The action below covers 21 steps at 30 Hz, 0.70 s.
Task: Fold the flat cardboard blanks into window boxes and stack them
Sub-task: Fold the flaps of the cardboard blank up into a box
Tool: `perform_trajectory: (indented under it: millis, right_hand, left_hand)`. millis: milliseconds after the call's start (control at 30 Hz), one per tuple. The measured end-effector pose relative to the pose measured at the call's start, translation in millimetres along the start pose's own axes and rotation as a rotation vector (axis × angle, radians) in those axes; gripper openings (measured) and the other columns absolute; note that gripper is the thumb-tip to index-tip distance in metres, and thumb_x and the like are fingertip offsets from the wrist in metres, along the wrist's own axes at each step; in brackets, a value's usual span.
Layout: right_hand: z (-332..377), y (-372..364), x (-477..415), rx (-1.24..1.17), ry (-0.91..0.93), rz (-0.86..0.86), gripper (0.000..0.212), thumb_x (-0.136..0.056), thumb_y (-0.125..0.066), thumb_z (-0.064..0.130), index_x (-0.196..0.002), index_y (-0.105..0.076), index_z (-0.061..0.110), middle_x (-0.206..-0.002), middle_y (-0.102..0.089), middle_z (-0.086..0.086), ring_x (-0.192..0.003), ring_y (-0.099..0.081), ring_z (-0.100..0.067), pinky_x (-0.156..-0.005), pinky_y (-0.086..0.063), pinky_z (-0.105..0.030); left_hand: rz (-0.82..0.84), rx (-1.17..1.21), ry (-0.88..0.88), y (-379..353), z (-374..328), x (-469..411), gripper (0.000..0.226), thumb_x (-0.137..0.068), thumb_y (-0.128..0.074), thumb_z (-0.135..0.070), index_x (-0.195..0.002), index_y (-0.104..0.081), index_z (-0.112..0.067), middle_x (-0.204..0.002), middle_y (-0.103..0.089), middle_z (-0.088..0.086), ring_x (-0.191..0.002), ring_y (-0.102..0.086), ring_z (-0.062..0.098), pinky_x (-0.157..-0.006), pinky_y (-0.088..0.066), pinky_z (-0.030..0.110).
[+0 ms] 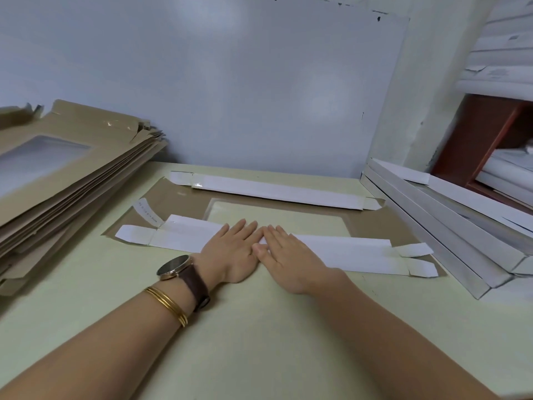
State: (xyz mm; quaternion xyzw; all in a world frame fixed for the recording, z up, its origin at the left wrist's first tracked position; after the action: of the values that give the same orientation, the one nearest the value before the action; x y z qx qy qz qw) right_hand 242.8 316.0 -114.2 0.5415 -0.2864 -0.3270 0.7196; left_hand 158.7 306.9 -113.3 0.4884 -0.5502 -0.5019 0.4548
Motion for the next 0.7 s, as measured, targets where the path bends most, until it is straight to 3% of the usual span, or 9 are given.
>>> perform_trajectory:
  millis: [400,700]
  right_hand:
    - [-43,6,7,0.036,-0.011,0.018,0.069,-0.100,-0.015,0.057,-0.156,-0.002,0.017,-0.163,0.004,0.006,-0.148,0.008,-0.005,-0.118,0.005,-0.023]
    - [-134,34,51,0.027,-0.206,-0.017,0.066,-0.102,-0.021,0.051,-0.156,-0.005,0.016,-0.163,0.003,0.006,-0.148,0.005,-0.004,-0.118,0.002,-0.023]
  left_hand:
    - [0.051,0.066,0.109,1,34,5,0.061,-0.100,-0.011,-0.054,-0.154,0.002,-0.027,-0.162,0.007,-0.005,-0.149,0.008,0.014,-0.120,0.004,0.034]
    - [0.043,0.062,0.193,8,90,27,0.067,-0.099,-0.014,-0.056,-0.155,0.000,-0.022,-0.162,0.005,-0.003,-0.148,0.007,0.012,-0.120,0.002,0.031]
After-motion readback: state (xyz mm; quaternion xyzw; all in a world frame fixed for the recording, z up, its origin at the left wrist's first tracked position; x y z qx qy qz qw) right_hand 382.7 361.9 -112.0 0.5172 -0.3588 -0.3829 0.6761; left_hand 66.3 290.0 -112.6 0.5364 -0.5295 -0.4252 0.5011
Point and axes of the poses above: each hand's wrist, its own x-axis away from the middle knuckle, its own y-axis out of the back of the hand, z = x × y, the point moved 10 cm from there along -x, towards the middle knuckle
